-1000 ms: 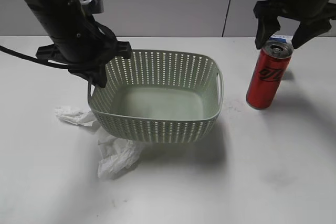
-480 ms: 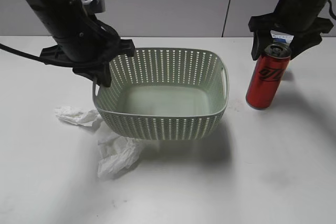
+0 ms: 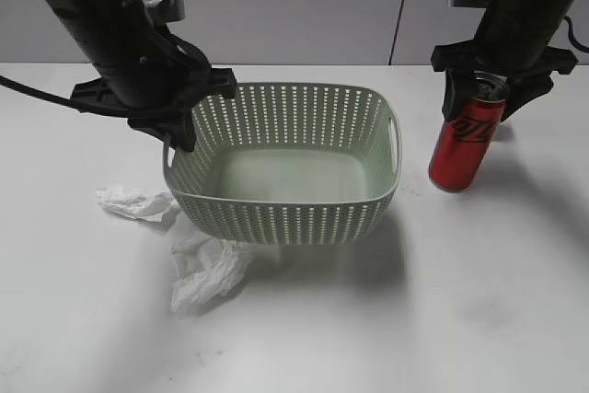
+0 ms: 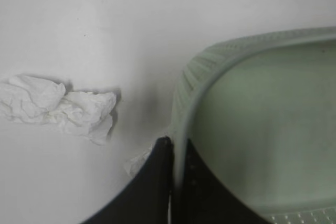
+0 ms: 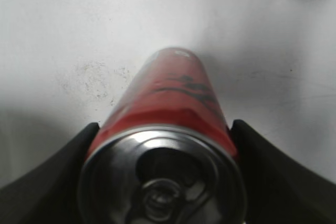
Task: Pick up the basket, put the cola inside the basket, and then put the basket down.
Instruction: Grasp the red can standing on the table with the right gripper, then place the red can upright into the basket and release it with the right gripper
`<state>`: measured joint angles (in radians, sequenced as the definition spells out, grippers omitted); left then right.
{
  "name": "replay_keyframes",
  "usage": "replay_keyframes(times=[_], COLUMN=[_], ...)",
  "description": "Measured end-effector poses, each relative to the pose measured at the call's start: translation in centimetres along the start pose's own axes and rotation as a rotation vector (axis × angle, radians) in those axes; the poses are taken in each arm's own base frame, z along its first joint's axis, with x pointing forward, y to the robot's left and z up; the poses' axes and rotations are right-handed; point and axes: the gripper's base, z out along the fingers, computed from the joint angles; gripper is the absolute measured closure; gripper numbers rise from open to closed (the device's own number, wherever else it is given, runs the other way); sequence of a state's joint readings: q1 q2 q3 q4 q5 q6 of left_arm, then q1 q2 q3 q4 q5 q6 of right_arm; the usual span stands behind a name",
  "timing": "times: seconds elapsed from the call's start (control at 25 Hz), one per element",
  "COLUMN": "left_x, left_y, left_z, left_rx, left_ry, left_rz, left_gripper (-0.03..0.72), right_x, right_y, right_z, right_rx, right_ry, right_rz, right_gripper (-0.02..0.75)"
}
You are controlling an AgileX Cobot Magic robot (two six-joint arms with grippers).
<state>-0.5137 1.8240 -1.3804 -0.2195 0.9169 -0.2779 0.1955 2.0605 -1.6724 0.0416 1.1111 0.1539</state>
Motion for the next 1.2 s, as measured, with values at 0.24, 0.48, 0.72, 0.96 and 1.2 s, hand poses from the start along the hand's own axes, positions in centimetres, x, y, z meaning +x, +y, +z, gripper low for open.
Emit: replay_keyframes(times=[0.24, 0.48, 0.72, 0.96, 1.2], left_x=[0.0, 0.0, 0.0, 0.0, 0.0], left_y=[0.0, 0.0, 0.0, 0.0, 0.0], left_z=[0.0, 0.0, 0.0, 0.0, 0.0], left_rx=[0.0, 0.0, 0.0, 0.0, 0.004], left_ry=[0.0, 0.0, 0.0, 0.0, 0.001], left_rz=[0.0, 0.0, 0.0, 0.0, -0.003], left_gripper=[0.691, 0.691, 0.691, 0.691, 0.691], right_x=[0.1, -0.1, 0.5, 3.7, 7.7], right_y=[0.0, 0.1, 0.4, 1.0, 2.6], right_z=[0.0, -1.3, -7.5, -16.5, -23.3], right_rx=[0.002, 0.001, -0.044, -0.155, -0.393], right_ry=[0.007, 0.023, -0.12, -0.318, -0.453], right_rz=[0.001, 0.001, -0.015, -0.046, -0.095], right_gripper=[0.235, 0.235, 0.235, 0.235, 0.237])
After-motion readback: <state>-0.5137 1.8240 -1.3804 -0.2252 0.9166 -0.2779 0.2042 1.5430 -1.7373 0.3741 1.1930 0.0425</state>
